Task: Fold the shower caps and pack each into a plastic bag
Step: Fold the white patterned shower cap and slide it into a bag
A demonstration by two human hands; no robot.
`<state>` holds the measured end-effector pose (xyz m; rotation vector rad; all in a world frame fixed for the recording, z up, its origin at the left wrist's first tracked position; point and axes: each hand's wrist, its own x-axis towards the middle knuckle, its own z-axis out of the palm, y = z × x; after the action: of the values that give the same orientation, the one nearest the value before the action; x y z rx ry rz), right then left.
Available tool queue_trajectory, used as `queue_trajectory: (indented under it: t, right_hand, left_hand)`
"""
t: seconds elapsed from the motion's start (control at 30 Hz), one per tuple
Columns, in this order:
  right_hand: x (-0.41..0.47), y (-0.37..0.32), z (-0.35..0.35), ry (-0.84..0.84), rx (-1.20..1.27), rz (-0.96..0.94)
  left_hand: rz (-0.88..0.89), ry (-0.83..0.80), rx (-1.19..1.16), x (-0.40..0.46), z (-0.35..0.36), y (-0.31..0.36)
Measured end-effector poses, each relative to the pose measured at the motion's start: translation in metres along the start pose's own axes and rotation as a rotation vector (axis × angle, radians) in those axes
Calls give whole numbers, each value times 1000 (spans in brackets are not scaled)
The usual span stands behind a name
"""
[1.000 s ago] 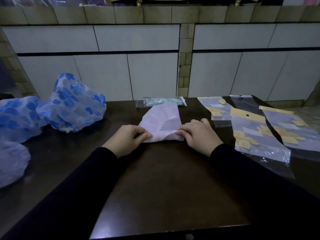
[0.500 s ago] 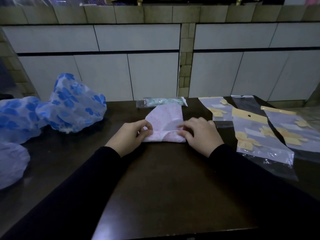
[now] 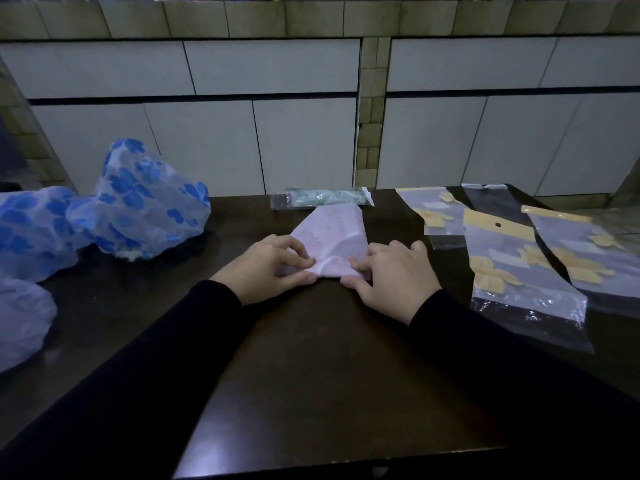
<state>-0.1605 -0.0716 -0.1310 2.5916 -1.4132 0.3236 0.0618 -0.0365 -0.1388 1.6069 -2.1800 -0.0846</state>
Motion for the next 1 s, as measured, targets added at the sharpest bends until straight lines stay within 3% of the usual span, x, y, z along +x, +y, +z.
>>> queue_trajectory:
  t: [0.13, 0.3, 0.43, 0.67, 0.87, 1.0]
  right_hand:
    - [3, 5, 3, -5, 68, 24]
    - [4, 14, -1, 41, 33, -110]
    - [11, 20, 2, 52, 79, -119]
    - [29, 24, 17, -29, 555, 137]
    - [32, 15, 19, 16, 388, 217]
    - [30, 14, 18, 262, 269, 112]
  left_hand:
    - [-24, -6, -25, 0, 0, -1]
    - [21, 60, 64, -3, 2, -1]
    - [-1, 78, -22, -5, -3, 4]
    - [-142, 136, -93, -6, -6, 0]
    - [-273, 217, -132, 0, 1, 5]
    - [-123, 393, 72, 5, 7, 5]
